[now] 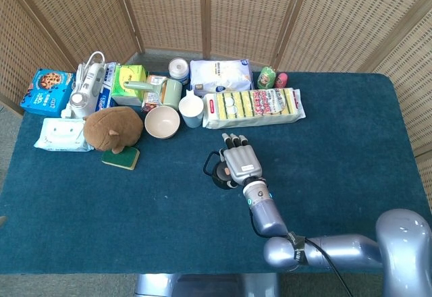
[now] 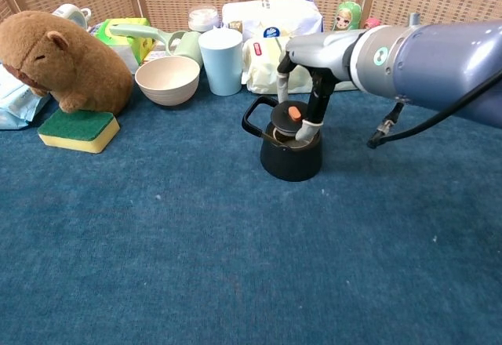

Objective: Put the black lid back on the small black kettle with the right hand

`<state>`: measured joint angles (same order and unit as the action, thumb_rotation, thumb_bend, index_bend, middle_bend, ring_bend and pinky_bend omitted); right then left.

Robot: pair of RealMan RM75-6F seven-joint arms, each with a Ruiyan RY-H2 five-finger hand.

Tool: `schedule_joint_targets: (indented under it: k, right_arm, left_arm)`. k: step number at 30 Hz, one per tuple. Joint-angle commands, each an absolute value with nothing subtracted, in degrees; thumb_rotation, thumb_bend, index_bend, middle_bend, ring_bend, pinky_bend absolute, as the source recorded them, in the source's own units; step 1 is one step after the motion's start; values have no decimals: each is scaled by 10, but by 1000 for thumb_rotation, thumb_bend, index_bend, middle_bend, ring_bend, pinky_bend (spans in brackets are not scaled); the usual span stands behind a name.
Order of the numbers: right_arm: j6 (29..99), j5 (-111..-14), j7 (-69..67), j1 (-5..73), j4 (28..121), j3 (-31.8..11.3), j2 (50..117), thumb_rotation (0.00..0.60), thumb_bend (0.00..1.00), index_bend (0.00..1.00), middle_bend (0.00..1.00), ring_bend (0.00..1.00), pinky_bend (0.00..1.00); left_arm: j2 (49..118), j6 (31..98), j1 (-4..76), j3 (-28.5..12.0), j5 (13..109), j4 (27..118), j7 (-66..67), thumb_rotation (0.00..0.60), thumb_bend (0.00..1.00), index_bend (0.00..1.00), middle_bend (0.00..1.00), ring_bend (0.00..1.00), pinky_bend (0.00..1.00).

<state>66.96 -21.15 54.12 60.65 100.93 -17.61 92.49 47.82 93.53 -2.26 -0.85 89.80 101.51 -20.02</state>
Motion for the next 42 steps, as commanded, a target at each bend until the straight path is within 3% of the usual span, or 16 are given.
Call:
schedule_joint_targets:
  k: [1, 29, 42]
  right_arm:
    - [667, -208, 536, 614, 999, -176, 934, 600, 281, 455, 34, 5, 0]
    - [661, -181, 528, 636, 971, -165, 934, 600, 282, 455, 35, 6, 0]
    - [658, -162, 529, 640, 972, -159, 927, 600, 283, 379, 29, 6, 0]
  left_arm:
    - [477, 936, -23, -9, 896, 1014, -205, 600, 159, 0, 0, 0, 106]
    - [474, 929, -21, -8, 895, 1012, -215, 600, 158, 0, 0, 0, 106]
    - [472, 927, -20, -9, 893, 1009, -224, 600, 158, 0, 0, 0, 106]
